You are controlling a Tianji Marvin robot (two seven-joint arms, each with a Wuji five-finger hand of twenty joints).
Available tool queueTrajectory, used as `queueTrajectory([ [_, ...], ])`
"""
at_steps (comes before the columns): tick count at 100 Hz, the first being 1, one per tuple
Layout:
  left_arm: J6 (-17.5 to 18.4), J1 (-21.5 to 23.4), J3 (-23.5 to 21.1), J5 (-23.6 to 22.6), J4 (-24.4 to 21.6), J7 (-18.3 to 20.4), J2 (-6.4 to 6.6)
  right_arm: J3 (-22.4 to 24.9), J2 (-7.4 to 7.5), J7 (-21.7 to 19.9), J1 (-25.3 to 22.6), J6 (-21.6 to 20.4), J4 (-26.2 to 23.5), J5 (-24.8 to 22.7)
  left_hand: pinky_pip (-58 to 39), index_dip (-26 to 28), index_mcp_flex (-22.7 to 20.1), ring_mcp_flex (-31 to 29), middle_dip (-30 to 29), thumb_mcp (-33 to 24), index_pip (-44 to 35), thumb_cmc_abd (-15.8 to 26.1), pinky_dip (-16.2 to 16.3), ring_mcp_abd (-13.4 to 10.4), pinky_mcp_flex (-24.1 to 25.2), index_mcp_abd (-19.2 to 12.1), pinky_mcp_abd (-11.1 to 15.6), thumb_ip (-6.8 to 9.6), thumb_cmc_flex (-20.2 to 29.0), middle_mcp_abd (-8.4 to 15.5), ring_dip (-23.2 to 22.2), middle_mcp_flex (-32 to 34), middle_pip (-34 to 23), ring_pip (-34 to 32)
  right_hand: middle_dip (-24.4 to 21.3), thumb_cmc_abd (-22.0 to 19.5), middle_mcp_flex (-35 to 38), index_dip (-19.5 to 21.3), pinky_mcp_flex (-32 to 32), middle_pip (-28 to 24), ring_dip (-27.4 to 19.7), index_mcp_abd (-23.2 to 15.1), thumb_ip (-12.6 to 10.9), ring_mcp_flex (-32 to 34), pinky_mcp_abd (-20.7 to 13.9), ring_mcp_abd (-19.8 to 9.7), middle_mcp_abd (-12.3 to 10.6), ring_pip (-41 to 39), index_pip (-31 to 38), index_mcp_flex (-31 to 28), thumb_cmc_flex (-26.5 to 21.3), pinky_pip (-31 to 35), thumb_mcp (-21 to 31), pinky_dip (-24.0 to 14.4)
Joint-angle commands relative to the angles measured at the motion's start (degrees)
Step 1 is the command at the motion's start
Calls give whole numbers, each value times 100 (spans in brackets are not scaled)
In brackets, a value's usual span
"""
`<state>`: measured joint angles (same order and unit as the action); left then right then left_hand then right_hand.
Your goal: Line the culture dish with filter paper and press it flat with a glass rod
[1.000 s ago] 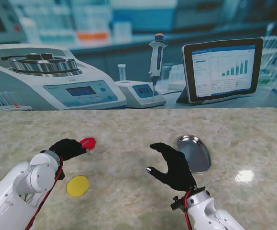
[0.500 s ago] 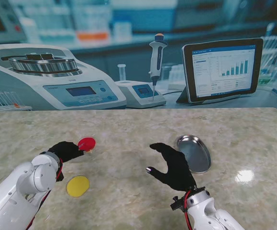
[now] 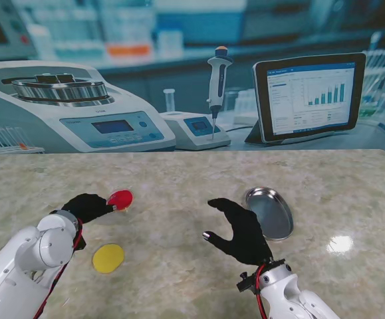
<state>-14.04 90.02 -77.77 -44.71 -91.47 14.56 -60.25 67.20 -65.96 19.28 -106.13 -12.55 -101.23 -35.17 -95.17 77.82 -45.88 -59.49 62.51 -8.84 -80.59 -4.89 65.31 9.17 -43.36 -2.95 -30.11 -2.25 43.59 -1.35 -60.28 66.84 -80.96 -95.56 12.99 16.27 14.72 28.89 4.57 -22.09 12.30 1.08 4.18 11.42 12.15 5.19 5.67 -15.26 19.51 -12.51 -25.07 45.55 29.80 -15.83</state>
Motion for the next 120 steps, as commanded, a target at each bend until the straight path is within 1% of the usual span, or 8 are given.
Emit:
queueTrajectory([
  [1,92,123,-44,10,-196,37,0,-19,-24,4,-40,17,-34,7,-593,152,-157,-302,-35,104,-287,172,-122,-293,-105,485,-168,109,126,723,91,276,-382,-397,-7,-138,-68,-69,23,-30,-87,26,-102,-186,-175,-173,0,109,24,111,-3,87,33,63],
  [10,185,226,-126,25,-341,123,12,-20,-23,-2,-41,10,-34,6,-593,153,-155,-303,-34,109,-285,179,-123,-293,-105,487,-167,109,130,722,90,276,-382,-397,-6,-137,-66,-68,25,-32,-86,15,-102,-186,-176,-175,-6,108,25,105,-5,86,33,64],
  [19,200,284,-169,47,-462,374,49,-21,-23,3,-40,3,-31,1,-582,154,-142,-283,-32,121,-279,189,-125,-297,-87,488,-157,109,130,723,90,254,-376,-387,-6,-136,-68,-69,24,-32,-87,8,-101,-187,-178,-176,-1,109,23,112,0,87,29,64],
  [35,126,221,-70,-24,-405,504,75,-22,-25,12,-37,2,-29,2,-581,156,-133,-282,-30,137,-274,199,-125,-300,-86,481,-153,111,139,725,86,247,-375,-383,-6,-135,-71,-68,24,-31,-87,20,-100,-187,-177,-174,1,109,25,109,2,87,27,63],
  [56,-86,40,122,-130,-186,493,80,-10,-27,16,-46,16,-34,8,-580,162,-129,-283,-32,159,-271,208,-127,-300,-85,476,-142,114,144,736,82,252,-377,-382,-6,-137,-70,-69,24,-31,-87,22,-101,-188,-177,-181,2,112,23,109,-8,87,27,63],
  [82,-306,-136,243,-186,50,506,87,-2,-27,13,-50,13,-36,12,-594,168,-131,-282,-37,181,-272,221,-140,-337,-105,468,-105,117,154,747,84,252,-376,-378,-5,-133,-66,-69,23,-33,-87,19,-102,-187,-179,-178,-3,112,23,108,-6,87,30,63],
  [99,-355,-196,254,-199,157,386,69,-5,-27,14,-46,17,-34,11,-598,170,-132,-282,-38,189,-271,215,-148,-337,-105,468,-101,119,166,745,85,251,-377,-378,-6,-136,-71,-68,27,-31,-87,12,-100,-184,-177,-174,-5,111,23,109,-4,84,26,65],
  [120,-354,-194,233,-187,158,317,56,-12,-25,8,-39,16,-32,7,-603,172,-132,-281,-40,201,-270,214,-158,-337,-105,468,-97,120,173,746,86,252,-378,-378,-5,-139,-68,-67,27,-33,-86,11,-102,-182,-174,-174,-4,109,24,106,-7,84,22,65],
])
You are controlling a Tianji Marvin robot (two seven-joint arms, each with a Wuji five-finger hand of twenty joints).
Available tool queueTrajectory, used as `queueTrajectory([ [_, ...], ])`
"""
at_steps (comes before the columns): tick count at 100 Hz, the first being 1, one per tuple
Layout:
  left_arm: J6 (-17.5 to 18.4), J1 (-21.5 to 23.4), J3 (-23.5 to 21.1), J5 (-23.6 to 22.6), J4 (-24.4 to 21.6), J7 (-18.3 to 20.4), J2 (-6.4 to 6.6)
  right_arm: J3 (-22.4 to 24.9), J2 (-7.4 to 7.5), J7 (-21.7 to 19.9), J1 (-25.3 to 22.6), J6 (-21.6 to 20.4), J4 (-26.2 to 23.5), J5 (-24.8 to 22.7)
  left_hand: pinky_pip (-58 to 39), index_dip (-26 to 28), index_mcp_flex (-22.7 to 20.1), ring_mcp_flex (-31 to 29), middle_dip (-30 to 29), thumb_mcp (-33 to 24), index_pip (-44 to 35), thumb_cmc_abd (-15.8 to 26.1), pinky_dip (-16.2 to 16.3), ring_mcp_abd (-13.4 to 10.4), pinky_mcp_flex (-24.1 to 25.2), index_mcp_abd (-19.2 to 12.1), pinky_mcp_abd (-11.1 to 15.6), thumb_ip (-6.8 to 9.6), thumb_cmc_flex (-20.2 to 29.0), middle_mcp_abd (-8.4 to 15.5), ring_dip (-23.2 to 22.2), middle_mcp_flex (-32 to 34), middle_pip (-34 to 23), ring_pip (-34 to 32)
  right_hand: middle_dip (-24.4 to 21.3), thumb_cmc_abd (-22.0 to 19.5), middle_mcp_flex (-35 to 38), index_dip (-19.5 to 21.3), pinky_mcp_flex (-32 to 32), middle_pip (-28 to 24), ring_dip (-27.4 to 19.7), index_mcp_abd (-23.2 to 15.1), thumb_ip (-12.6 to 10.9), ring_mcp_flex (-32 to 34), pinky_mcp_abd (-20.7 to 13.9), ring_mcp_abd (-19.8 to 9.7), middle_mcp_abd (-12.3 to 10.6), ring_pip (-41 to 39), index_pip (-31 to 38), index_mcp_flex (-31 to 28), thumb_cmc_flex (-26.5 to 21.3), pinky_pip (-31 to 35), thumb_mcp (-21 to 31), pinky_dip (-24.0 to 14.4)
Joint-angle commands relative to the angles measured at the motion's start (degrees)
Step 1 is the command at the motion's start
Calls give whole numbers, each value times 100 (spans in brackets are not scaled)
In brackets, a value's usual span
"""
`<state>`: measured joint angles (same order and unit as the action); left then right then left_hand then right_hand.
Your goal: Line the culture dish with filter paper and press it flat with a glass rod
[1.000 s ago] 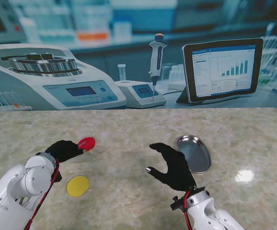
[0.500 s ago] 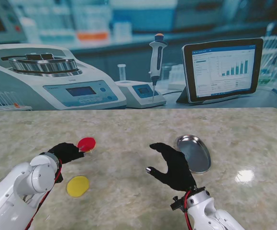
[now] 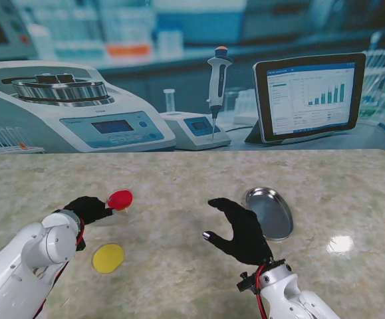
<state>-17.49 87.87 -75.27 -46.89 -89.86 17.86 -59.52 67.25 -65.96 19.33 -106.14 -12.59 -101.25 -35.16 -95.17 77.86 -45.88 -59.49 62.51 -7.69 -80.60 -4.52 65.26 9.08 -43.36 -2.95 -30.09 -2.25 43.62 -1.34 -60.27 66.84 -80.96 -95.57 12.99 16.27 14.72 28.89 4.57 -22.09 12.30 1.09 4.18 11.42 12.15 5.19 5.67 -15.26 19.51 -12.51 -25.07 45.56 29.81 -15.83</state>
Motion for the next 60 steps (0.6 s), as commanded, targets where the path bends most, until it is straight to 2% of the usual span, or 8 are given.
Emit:
queueTrajectory([
  [1,-3,25,-22,39,-8,-21,-18,-17,-25,5,-38,19,-31,6,-603,168,-132,-281,-40,88,-270,174,-154,-328,-105,468,-99,120,169,745,86,252,-377,-378,-5,-139,-70,-67,27,-33,-85,8,-101,-184,-173,-182,-5,109,24,107,-4,83,19,65],
  [29,334,352,-340,245,-450,-142,-55,-12,-32,40,-41,20,-33,-1,-602,167,-139,-281,-41,95,-271,168,-163,-328,-99,473,-105,120,171,736,86,250,-379,-378,-4,-130,-63,-65,26,-37,-84,16,-102,-180,-175,-173,-9,107,29,102,-7,83,25,65],
  [60,949,844,-778,561,-1067,-411,-121,11,-30,52,-72,17,-47,-19,-644,152,-230,-343,-51,60,-310,55,-159,-318,-159,423,-128,154,135,767,95,336,-385,-408,-4,-134,-55,-65,24,-36,-84,-7,-101,-173,-169,-171,-12,105,32,95,0,85,29,64],
])
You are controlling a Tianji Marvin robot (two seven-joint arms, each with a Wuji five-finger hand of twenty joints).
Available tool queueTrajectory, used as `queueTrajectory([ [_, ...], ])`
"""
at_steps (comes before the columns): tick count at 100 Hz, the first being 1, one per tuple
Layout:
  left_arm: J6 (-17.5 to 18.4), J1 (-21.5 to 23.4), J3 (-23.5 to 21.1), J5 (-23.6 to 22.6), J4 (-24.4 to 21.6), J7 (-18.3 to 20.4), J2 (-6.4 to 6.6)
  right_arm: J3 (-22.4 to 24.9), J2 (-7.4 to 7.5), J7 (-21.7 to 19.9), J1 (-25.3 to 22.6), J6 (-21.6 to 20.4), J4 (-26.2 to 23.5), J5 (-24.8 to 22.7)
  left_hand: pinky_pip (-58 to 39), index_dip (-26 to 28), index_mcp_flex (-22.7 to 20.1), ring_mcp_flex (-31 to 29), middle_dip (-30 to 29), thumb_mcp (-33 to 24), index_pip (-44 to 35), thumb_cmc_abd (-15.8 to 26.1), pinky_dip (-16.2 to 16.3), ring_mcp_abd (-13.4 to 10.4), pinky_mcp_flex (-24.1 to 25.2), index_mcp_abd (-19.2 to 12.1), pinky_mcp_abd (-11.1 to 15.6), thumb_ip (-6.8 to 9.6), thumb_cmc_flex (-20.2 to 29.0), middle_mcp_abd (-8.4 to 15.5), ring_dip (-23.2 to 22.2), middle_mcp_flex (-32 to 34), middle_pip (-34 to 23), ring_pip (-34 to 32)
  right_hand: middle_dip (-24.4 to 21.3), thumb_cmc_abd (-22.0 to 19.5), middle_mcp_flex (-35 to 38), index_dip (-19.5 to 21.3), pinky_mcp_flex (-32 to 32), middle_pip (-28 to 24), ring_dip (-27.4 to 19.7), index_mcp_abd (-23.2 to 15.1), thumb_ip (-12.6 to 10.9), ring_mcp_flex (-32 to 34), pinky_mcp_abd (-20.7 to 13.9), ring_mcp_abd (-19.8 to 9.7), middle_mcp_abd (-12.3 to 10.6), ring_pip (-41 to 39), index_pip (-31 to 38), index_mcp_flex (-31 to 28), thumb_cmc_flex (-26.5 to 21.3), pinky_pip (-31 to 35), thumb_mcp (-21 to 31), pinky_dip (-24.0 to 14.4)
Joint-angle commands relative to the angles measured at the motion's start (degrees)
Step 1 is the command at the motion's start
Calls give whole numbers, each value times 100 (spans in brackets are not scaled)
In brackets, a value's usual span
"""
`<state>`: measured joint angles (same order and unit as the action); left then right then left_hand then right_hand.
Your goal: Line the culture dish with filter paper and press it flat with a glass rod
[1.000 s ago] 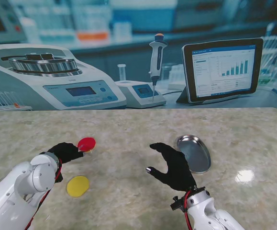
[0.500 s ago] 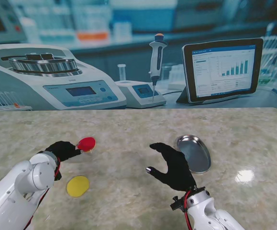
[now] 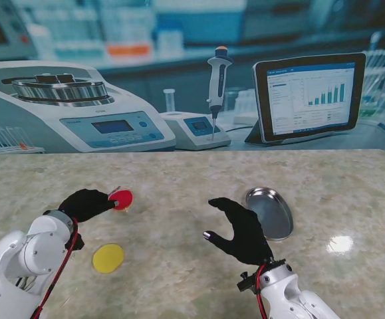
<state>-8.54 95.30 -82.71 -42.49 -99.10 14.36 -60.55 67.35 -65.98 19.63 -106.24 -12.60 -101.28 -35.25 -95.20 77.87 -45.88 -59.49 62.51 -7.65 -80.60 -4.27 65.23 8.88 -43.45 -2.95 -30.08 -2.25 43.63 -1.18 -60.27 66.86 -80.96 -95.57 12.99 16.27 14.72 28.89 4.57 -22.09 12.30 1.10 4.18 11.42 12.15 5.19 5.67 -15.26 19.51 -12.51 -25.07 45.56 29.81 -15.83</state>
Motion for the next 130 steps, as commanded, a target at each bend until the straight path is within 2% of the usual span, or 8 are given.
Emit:
queueTrajectory([
  [1,76,120,-47,148,-161,-69,-21,2,-29,23,-64,19,-45,-9,-643,149,-233,-346,-51,53,-311,24,-156,-297,-152,420,-132,156,124,754,97,342,-386,-410,-4,-134,-54,-65,24,-36,-84,-13,-102,-176,-169,-173,-13,106,32,94,-2,86,30,64],
  [27,832,472,-253,1069,-474,-134,-69,66,-24,33,-98,46,-147,-66,-604,106,-253,-314,-47,-142,-311,-63,-158,-253,-100,474,-187,145,48,688,118,327,-371,-400,5,-136,-47,-53,3,-53,-81,-78,-178,-163,-165,-186,-38,102,48,119,-213,101,165,57],
  [44,1276,695,-332,1529,-690,-68,-70,148,13,-66,-141,62,-307,-208,-604,97,-255,-326,-46,-232,-314,-94,-138,-227,-111,477,-213,133,3,670,118,347,-367,-403,15,-44,-70,-33,-23,-77,-79,-137,-448,-158,-159,-187,-66,100,97,172,-358,131,878,30],
  [47,1359,739,-341,1593,-725,-61,-70,156,21,-88,-144,66,-333,-234,-567,79,-254,-327,-37,-524,-320,-155,-83,-223,-116,478,-250,98,-159,670,122,348,-363,-405,16,-40,-68,-31,-27,-80,-78,-161,-472,-155,-153,-192,-63,98,100,184,-397,136,945,26],
  [55,1531,854,-372,1780,-831,11,-60,169,43,-160,-141,75,-397,-303,-575,74,-277,-337,-38,-575,-320,-172,-74,-220,-127,488,-243,92,-187,663,123,359,-362,-409,21,-22,-67,-18,-36,-93,-77,-171,-566,-150,-151,-196,-78,96,130,203,-406,152,1140,10],
  [91,1942,1132,-431,2598,-1275,521,21,155,126,-501,15,136,-641,-530,-575,74,-278,-336,-40,-599,-318,-169,-81,-219,-120,489,-249,87,-196,662,127,359,-362,-410,34,34,-124,-5,-89,-115,-32,-181,-585,-94,-106,-134,-127,50,155,229,-429,204,1229,-54],
  [113,2048,1278,-449,2987,-1442,798,70,103,161,-693,143,116,-720,-568,-575,74,-278,-336,-40,-595,-318,-171,-81,-219,-117,489,-258,86,-189,662,128,359,-362,-411,32,64,-130,17,-127,-92,1,-212,-579,-80,-104,-129,-131,37,170,248,-440,229,1272,-99],
  [130,2065,1263,-392,3165,-1474,968,103,2,189,-823,309,65,-708,-613,-583,74,-277,-334,-40,-590,-317,-157,-79,-201,-126,491,-258,87,-183,662,127,359,-362,-411,68,108,-83,80,-169,-135,33,-257,-475,-21,-94,-117,-147,8,255,170,-411,255,1160,-144],
])
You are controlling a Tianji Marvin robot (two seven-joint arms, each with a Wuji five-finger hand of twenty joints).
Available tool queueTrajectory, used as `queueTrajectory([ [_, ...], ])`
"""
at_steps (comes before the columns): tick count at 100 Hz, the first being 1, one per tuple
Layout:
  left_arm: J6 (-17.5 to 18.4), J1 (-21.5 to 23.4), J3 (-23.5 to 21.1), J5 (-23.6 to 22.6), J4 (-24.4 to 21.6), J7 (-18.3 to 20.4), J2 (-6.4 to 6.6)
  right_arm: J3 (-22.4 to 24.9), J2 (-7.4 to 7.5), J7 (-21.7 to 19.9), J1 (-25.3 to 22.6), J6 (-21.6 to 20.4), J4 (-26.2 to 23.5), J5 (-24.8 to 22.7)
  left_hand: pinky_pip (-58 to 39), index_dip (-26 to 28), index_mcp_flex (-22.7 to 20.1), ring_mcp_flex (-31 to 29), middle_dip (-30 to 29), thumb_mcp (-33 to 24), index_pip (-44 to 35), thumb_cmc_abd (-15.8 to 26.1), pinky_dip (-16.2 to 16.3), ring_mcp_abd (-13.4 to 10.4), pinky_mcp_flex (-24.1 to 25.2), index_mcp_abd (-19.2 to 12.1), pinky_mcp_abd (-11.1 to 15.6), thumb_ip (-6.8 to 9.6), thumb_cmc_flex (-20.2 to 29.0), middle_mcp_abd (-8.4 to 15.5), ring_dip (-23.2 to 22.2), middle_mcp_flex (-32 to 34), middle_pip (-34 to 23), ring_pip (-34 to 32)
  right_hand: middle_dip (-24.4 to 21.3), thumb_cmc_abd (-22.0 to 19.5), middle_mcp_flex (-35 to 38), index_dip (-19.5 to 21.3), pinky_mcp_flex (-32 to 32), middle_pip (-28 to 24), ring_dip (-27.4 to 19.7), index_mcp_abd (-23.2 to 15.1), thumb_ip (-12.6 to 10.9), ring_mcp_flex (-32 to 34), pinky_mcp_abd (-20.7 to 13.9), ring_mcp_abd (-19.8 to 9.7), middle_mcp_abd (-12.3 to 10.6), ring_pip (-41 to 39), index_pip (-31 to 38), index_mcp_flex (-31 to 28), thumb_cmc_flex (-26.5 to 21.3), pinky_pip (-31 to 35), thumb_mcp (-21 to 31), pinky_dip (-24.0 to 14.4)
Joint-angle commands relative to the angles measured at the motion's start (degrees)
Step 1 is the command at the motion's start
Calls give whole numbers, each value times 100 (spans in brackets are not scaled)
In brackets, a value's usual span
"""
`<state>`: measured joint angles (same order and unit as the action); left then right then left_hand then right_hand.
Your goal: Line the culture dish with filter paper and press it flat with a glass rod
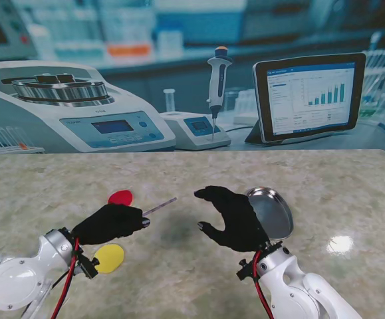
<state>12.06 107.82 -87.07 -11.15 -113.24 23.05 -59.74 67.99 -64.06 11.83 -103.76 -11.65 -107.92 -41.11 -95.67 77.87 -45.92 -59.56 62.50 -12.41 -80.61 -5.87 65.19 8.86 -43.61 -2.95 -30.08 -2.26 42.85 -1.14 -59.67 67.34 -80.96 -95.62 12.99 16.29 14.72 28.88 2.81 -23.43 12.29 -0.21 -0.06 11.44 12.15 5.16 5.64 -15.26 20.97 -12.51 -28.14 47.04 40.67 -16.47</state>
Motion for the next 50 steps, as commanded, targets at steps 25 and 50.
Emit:
queueTrajectory([
  [25,7,46,124,225,-160,250,51,-215,45,-269,248,-12,-140,-132,-532,74,-274,-328,-39,-96,-315,6,-70,-187,-106,492,-279,90,-89,654,65,311,-361,-405,294,208,-13,352,-74,-244,126,-62,79,96,-94,-99,-153,-80,290,118,-110,143,-12,-162],
  [50,-21,89,216,422,-291,382,76,-434,69,-404,514,-9,-37,-168,-529,74,-272,-328,-39,-69,-312,20,-65,-187,-106,496,-281,90,-80,654,64,311,-361,-405,351,242,-10,406,-158,-276,190,5,107,170,-97,-69,-137,-165,192,135,-109,244,-25,-226],
])
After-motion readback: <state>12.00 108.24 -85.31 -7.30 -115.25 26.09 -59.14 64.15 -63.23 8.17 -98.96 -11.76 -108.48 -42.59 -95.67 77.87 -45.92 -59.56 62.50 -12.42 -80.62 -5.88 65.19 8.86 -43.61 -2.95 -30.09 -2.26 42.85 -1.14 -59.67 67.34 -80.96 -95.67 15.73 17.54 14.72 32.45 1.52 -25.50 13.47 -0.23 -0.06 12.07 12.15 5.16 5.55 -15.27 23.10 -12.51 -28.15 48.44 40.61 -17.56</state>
